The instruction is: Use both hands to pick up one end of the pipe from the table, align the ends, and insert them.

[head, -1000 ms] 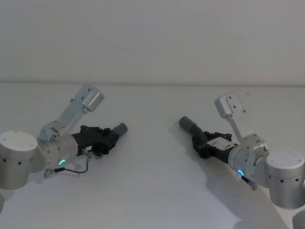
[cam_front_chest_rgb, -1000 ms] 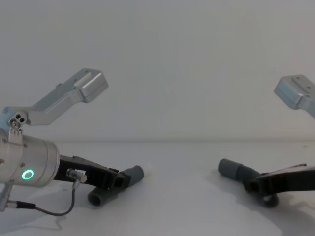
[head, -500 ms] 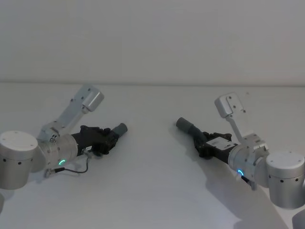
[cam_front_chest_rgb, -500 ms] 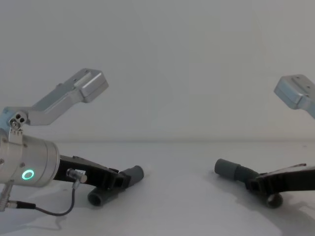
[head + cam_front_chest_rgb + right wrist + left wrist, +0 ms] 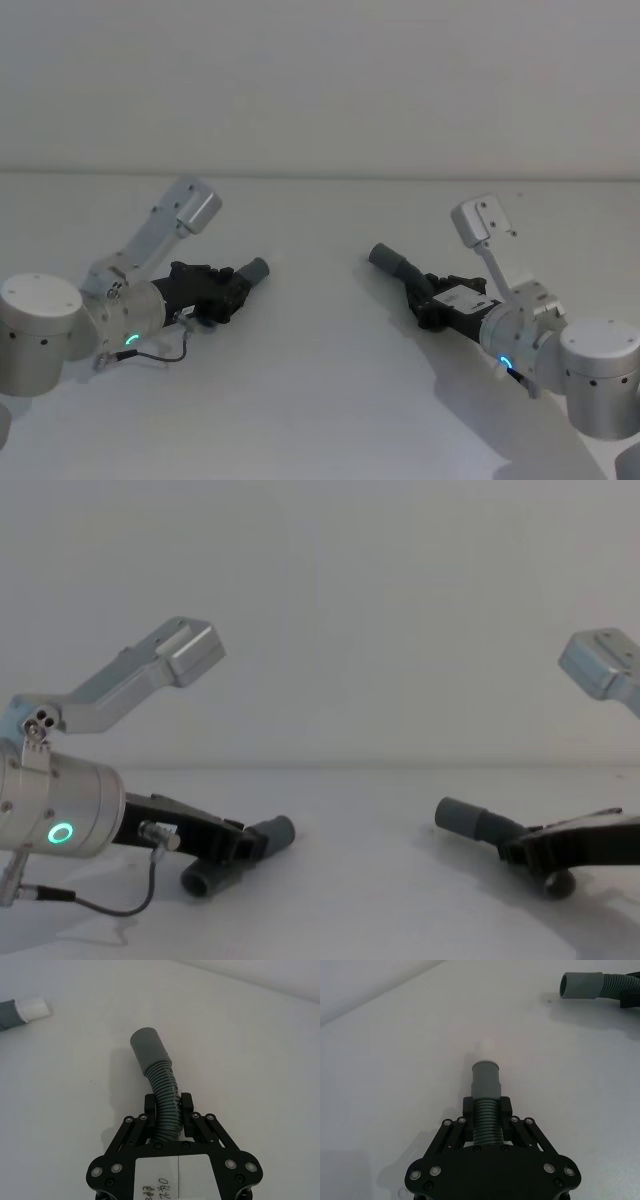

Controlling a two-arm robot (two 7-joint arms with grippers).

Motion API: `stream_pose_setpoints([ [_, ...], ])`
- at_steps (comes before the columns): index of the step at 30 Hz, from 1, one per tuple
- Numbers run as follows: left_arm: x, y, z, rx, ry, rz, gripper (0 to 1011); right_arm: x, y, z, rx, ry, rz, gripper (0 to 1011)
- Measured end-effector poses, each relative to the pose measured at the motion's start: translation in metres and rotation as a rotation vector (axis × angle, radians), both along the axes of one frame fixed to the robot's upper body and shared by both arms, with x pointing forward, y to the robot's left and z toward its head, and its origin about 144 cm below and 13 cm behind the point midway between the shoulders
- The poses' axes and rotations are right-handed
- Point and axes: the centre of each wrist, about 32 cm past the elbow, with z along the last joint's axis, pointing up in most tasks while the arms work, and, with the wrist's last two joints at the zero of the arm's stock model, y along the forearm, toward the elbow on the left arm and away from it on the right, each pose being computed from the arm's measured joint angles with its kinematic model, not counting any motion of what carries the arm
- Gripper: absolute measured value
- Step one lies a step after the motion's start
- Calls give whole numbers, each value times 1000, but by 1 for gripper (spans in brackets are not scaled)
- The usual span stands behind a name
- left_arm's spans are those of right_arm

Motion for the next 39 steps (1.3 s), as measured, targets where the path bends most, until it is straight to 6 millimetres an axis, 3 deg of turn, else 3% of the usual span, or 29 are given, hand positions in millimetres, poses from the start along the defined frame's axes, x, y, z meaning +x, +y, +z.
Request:
stream_pose_setpoints([
  [17,2,3,27,7,-129,-49,300,0,-14,13,-17,-199,73,289],
  [39,16,37,54,68,-176,-246,300,3,-66,35,-111,-376,371,289],
])
